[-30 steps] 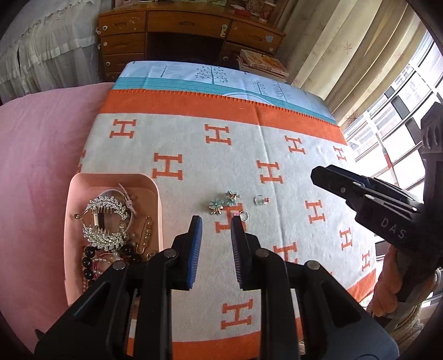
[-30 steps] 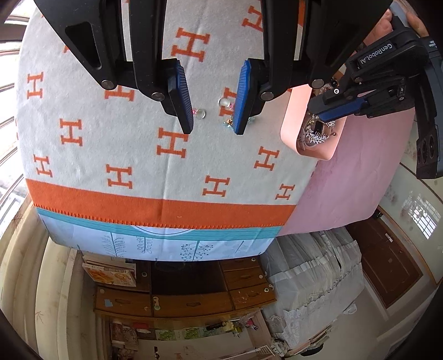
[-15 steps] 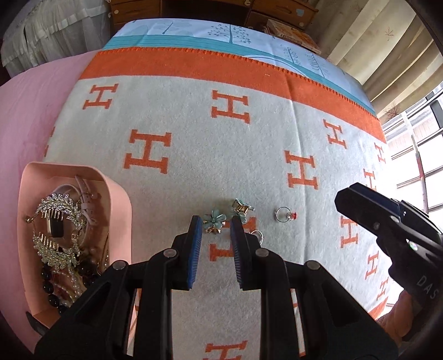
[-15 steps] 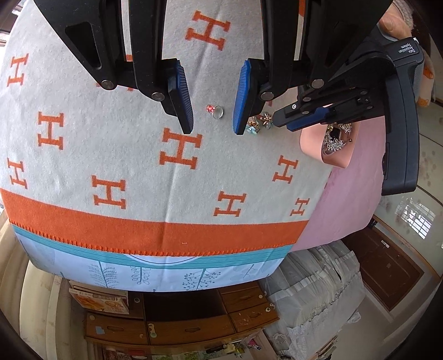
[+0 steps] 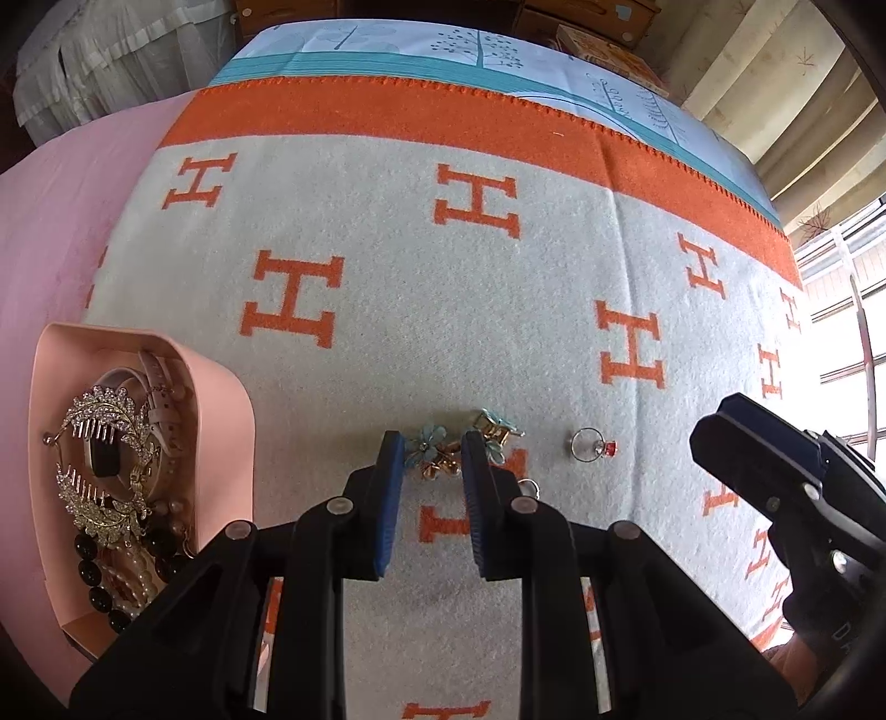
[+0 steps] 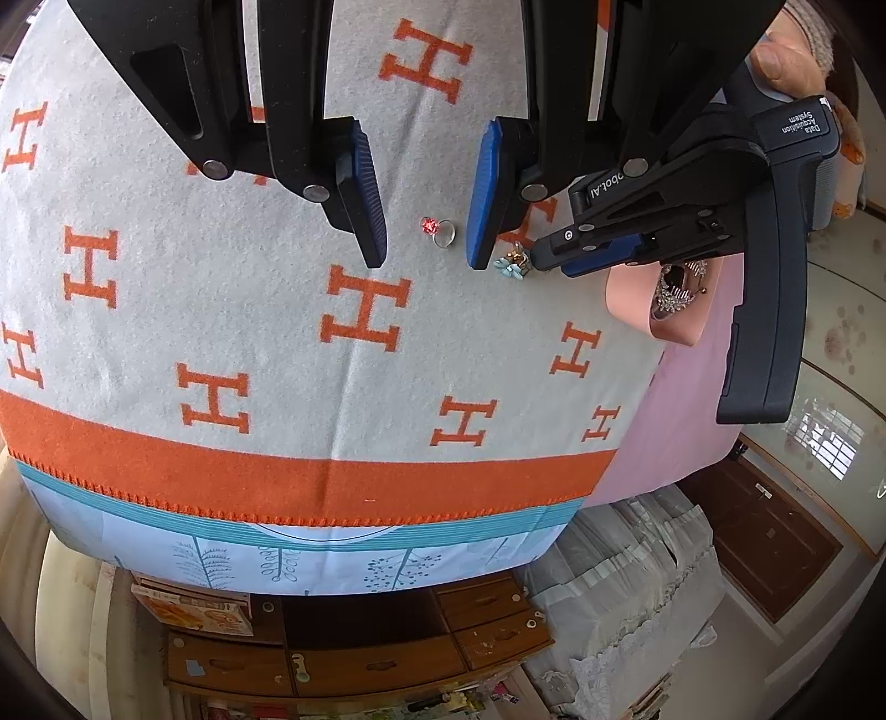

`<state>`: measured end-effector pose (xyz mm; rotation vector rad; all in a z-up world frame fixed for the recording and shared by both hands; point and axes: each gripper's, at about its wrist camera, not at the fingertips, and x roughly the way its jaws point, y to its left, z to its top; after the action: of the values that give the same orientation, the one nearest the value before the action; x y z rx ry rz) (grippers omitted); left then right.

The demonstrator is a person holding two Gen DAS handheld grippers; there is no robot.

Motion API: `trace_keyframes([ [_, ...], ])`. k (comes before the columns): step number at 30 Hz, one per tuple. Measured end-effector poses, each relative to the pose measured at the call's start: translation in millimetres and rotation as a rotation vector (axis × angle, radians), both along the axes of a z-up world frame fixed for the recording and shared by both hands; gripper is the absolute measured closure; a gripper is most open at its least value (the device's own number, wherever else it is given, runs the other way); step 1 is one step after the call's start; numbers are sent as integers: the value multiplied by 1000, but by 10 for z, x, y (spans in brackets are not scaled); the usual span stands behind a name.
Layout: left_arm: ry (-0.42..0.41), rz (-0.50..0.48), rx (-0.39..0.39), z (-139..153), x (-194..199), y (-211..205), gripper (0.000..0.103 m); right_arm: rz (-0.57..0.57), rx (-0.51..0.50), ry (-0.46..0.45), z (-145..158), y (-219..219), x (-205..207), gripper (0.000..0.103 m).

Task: Organize jewelry
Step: 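Move the left tool to the blue flower earring while the right tool reaches the red-stone ring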

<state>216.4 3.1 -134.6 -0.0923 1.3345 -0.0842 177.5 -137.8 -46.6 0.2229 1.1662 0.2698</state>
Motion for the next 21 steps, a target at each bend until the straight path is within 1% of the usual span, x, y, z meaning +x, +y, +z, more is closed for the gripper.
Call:
trace_keyframes([
  [6,17,15,-14,-88,20,11,85,6,-6,10,-33,40,-1,73],
  [9,6,22,-16,-91,17,24,85,6,-8,13,-49,56,-2,73],
  [12,-4,33,-33,-89,-1,88,85,7,-9,17,-61,68,-4,73],
  [14,-13,36,-45,-77,-14,124,88,12,-9,22,-69,92,0,73],
  [17,-36,42,-49,-10,-77,196,88,33,-7,32,-88,157,9,73],
  [21,-78,48,-65,170,-215,313,88,72,-3,55,-130,296,51,73],
])
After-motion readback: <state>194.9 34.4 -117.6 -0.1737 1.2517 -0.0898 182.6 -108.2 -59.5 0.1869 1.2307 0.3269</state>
